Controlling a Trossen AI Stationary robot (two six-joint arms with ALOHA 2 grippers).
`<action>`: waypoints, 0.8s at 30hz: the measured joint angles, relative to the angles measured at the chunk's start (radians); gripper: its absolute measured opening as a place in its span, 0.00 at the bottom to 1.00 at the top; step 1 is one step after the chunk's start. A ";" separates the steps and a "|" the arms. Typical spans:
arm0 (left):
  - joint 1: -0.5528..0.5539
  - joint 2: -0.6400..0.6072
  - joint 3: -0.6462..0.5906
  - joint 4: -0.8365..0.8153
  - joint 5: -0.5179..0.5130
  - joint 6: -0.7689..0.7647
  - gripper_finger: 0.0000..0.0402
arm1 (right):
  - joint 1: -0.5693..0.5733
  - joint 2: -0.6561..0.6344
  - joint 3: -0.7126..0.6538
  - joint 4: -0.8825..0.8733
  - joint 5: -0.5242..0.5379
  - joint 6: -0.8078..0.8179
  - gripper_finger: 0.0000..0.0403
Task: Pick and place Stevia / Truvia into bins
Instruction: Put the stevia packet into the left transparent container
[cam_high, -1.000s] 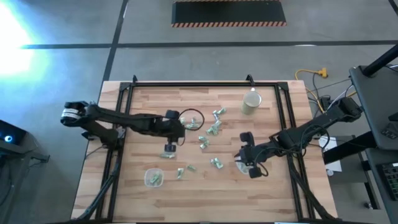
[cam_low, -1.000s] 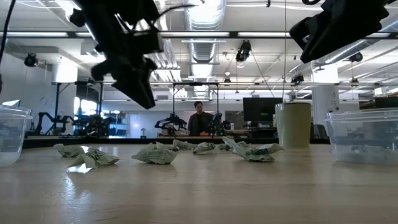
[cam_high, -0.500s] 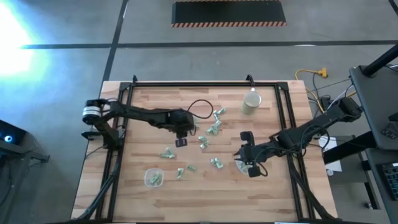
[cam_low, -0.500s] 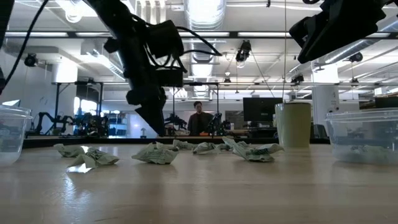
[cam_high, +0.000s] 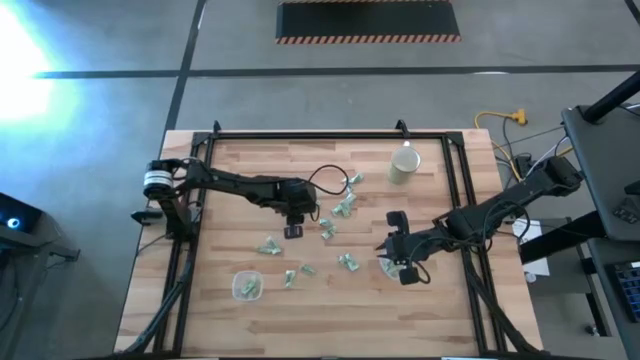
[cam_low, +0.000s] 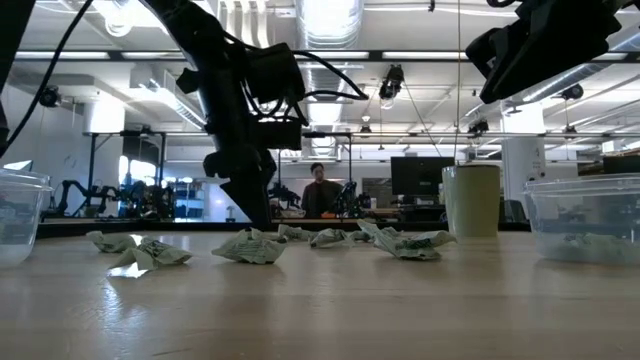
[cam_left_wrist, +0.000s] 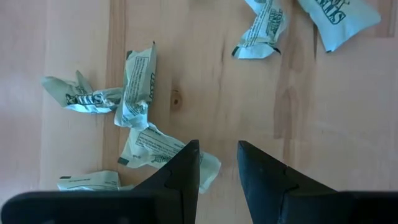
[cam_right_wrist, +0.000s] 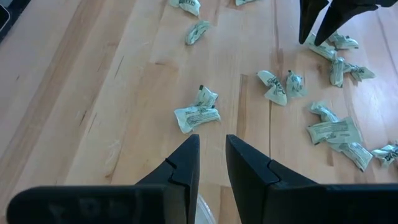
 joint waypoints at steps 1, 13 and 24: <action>0.000 0.000 0.000 0.000 -0.001 0.001 0.23 | 0.000 0.000 0.000 0.000 0.000 0.000 0.17; 0.000 0.029 -0.012 0.000 -0.032 0.045 0.23 | 0.000 0.000 0.000 0.001 0.000 0.000 0.17; 0.000 0.033 -0.009 0.001 -0.143 0.045 0.23 | 0.000 0.000 0.000 0.002 -0.001 0.000 0.17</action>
